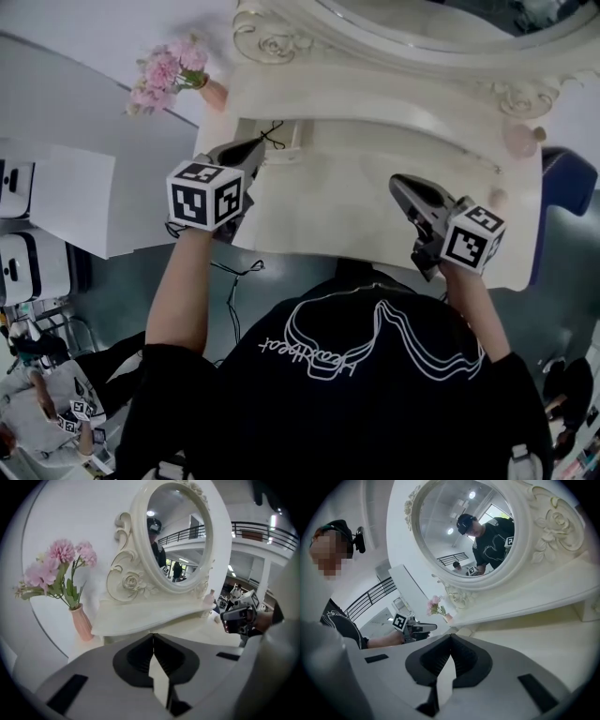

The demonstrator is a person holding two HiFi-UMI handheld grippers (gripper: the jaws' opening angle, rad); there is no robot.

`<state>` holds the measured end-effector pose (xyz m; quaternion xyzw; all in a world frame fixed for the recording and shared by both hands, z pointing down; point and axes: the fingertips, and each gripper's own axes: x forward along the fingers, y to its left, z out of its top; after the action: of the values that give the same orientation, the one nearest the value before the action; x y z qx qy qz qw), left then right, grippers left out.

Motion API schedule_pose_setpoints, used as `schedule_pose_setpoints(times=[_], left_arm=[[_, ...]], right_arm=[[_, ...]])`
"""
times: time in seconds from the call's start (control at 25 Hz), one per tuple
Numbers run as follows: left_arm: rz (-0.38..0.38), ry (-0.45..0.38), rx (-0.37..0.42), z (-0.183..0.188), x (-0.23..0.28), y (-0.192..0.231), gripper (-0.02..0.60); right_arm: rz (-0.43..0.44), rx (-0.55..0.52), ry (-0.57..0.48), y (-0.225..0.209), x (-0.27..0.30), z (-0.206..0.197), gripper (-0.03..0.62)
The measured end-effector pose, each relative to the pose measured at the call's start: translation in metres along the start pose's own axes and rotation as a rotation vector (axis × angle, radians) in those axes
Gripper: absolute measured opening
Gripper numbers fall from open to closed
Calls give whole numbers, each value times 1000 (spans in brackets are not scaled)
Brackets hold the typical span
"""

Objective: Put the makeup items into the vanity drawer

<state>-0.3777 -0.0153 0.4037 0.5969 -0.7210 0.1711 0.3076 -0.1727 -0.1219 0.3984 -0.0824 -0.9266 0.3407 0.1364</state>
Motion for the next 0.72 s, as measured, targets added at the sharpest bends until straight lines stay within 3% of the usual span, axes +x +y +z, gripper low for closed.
schedule_pose_setpoints(times=[0.12, 0.24, 0.48, 0.72], left_arm=[[-52, -75, 15, 11, -14, -32, 6], [-136, -137, -22, 21, -25, -69, 6], [-274, -222, -78, 27, -54, -140, 6], [-366, -289, -121, 25, -71, -198, 6]], right_arm=[[-1, -7, -18, 10, -9, 1, 5], [-10, -19, -37, 20, -23, 3, 5], [-25, -58, -71, 54, -52, 2, 5], [-39, -109, -84, 82, -75, -12, 5]])
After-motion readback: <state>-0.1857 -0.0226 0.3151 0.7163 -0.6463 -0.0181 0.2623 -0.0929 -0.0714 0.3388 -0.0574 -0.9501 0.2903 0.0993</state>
